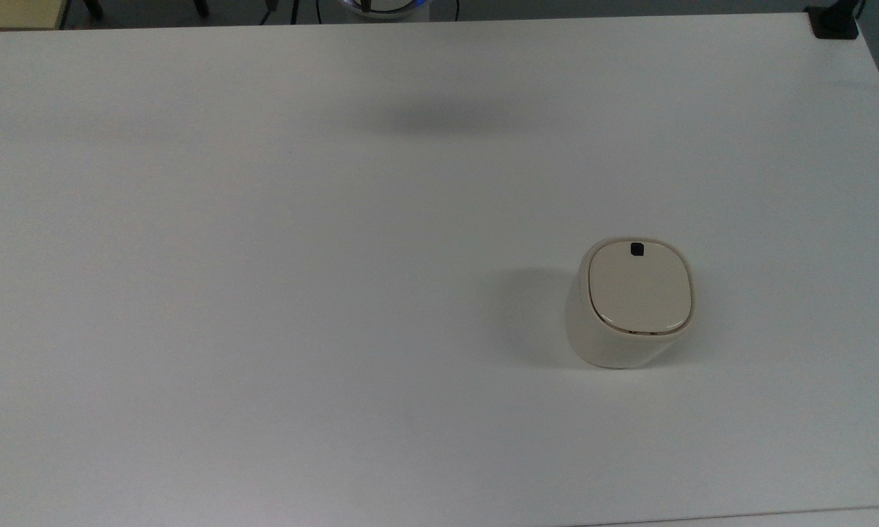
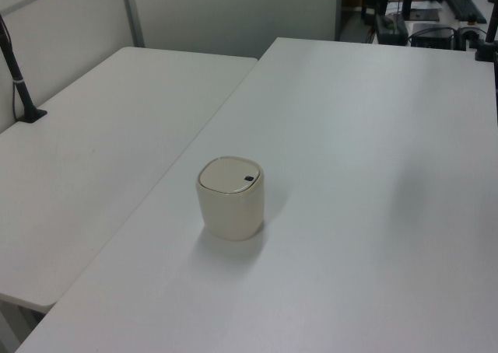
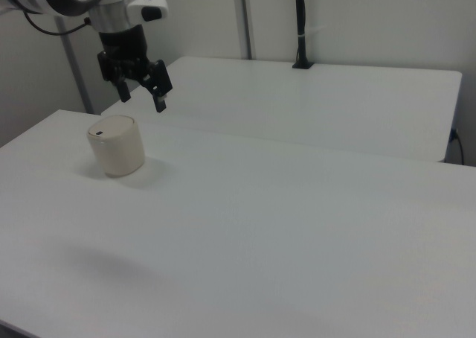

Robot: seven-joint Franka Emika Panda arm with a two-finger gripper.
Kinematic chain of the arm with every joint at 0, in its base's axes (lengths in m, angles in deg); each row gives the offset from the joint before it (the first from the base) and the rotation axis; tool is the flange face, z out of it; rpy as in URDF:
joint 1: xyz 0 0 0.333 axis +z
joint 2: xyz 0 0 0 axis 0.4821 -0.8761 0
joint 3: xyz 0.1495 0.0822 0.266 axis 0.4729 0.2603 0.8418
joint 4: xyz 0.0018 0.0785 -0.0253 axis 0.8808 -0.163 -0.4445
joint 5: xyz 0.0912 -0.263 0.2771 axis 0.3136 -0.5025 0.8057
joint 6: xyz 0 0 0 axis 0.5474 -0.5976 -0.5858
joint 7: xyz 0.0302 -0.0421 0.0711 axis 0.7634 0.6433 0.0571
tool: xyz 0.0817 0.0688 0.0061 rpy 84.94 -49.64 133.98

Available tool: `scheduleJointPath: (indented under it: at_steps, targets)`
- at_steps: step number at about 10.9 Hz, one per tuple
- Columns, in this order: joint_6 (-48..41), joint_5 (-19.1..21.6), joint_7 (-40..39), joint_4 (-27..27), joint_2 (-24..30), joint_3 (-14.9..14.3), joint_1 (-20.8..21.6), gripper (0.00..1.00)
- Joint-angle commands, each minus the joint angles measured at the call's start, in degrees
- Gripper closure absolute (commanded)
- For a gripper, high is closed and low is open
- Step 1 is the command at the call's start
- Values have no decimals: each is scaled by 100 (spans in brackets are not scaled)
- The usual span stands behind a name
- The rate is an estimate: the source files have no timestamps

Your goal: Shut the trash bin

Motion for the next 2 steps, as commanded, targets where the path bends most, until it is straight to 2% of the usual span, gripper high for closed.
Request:
scheduleJointPath:
  at_steps: [1,2]
  targets:
    - [318,-74,-4,49,-80,-183,145,0]
    - [265,-74,-47,49,-71,-174,153,0]
